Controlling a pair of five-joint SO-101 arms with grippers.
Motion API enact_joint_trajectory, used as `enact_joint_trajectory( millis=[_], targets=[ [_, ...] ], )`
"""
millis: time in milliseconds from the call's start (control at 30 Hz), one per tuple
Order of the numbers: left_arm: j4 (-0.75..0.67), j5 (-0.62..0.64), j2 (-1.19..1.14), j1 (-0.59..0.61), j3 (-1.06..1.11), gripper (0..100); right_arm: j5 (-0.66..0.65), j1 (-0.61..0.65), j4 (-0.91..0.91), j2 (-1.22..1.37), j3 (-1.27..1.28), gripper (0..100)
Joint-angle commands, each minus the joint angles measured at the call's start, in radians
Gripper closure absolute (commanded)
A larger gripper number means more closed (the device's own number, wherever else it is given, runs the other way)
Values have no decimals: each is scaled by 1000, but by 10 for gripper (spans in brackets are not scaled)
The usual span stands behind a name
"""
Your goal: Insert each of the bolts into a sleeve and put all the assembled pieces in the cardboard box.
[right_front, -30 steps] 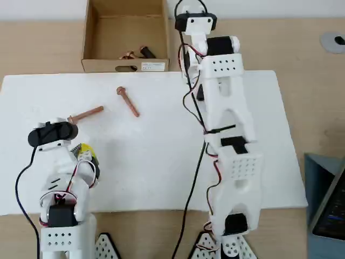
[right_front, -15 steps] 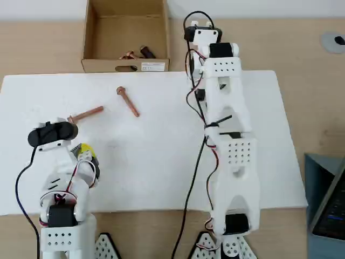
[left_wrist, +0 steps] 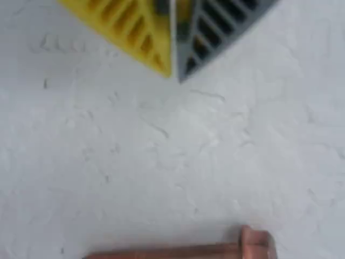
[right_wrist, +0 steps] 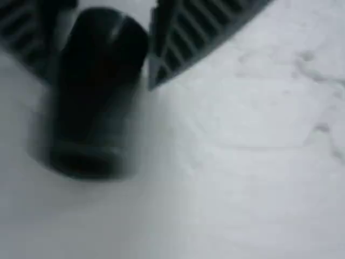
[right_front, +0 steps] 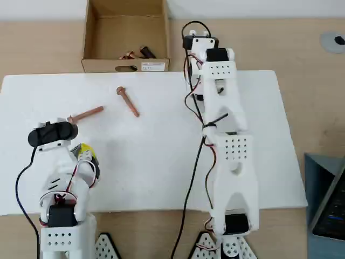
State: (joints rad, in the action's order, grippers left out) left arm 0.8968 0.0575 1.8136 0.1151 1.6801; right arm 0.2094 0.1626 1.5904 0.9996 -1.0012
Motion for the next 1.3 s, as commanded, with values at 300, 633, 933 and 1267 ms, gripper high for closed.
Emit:
enact_joint_trajectory(
  millis=[300,633,933,1267],
  targets=[
    [2,8,7,2,12,998,8,15,83,-76,-156,989],
    [2,8,7,2,12,998,-29,54,196,-203,-390,989],
    [2,8,7,2,12,998,-40,58,198,-447,-325,989],
    [2,9,7,2,12,997,-40,22,198,-1020,154,989]
  ],
)
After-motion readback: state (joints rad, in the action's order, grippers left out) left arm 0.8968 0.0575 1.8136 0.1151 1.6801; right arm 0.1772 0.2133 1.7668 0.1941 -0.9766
